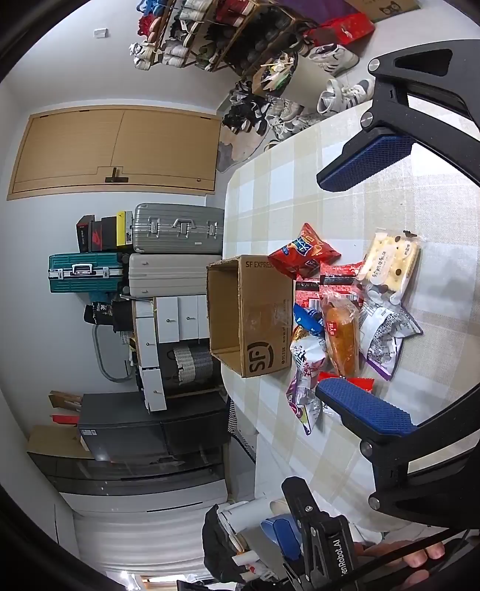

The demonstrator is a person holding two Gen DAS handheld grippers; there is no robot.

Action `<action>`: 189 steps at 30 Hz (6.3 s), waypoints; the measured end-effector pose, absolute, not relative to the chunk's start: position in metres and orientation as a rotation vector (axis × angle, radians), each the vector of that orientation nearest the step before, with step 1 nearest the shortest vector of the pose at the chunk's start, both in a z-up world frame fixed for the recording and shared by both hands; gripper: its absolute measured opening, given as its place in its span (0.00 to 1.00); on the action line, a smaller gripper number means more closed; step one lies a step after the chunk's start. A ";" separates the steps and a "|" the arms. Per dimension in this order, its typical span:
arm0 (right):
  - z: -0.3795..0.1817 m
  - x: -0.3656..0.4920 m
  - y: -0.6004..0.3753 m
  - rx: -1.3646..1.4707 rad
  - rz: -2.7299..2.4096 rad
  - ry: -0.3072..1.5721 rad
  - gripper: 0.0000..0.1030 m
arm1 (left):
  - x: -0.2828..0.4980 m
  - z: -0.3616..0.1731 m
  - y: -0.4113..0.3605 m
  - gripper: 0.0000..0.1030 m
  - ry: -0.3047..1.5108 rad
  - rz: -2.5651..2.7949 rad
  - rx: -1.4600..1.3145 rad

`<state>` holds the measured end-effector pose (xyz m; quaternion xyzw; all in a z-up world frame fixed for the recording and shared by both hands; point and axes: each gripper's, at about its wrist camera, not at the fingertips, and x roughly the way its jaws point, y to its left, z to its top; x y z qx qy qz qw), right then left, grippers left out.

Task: Organize snacks
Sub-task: 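Move the left gripper toward the white chip bag in the pile, then close the left gripper on the white-and-blue chip bag, then lift the chip bag with the left gripper while the right gripper grasps a silver snack bag, then carry both bags over the cardboard box with both grippers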

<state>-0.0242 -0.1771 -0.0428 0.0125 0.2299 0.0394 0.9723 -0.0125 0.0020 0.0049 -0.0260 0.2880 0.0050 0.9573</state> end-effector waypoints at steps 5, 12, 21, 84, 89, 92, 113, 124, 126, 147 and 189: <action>-0.042 -0.024 -0.177 0.024 0.080 0.465 1.00 | -0.013 0.006 0.004 0.99 0.582 0.012 -0.051; -0.043 -0.024 -0.177 0.026 0.081 0.464 1.00 | -0.014 0.007 0.006 0.99 0.581 0.009 -0.055; -0.044 -0.022 -0.178 0.023 0.085 0.469 1.00 | -0.013 0.004 0.004 0.99 0.593 0.000 -0.049; -0.101 0.030 -0.206 0.117 0.189 0.609 1.00 | 0.075 -0.105 0.044 0.52 0.888 -0.359 -0.364; -0.108 0.030 -0.197 0.111 0.351 0.658 1.00 | 0.060 -0.087 0.057 0.52 0.844 -0.372 -0.378; -0.116 0.035 -0.189 0.127 0.439 0.695 1.00 | 0.052 -0.079 0.062 0.52 0.827 -0.376 -0.377; -0.154 0.105 -0.119 -0.304 0.590 0.836 0.70 | 0.038 -0.086 0.089 0.52 0.841 -0.345 -0.407; -0.157 0.087 -0.119 -0.399 0.621 0.808 0.46 | 0.042 -0.086 0.085 0.52 0.852 -0.339 -0.404; -0.157 0.084 -0.121 -0.389 0.616 0.801 0.41 | 0.041 -0.085 0.085 0.52 0.848 -0.337 -0.405; -0.122 0.039 -0.139 -0.134 0.662 0.704 0.32 | 0.017 -0.064 0.089 0.52 0.797 -0.336 -0.400; 0.096 0.202 -0.173 0.190 0.586 0.439 0.32 | 0.166 0.099 0.038 0.52 0.617 -0.334 -0.200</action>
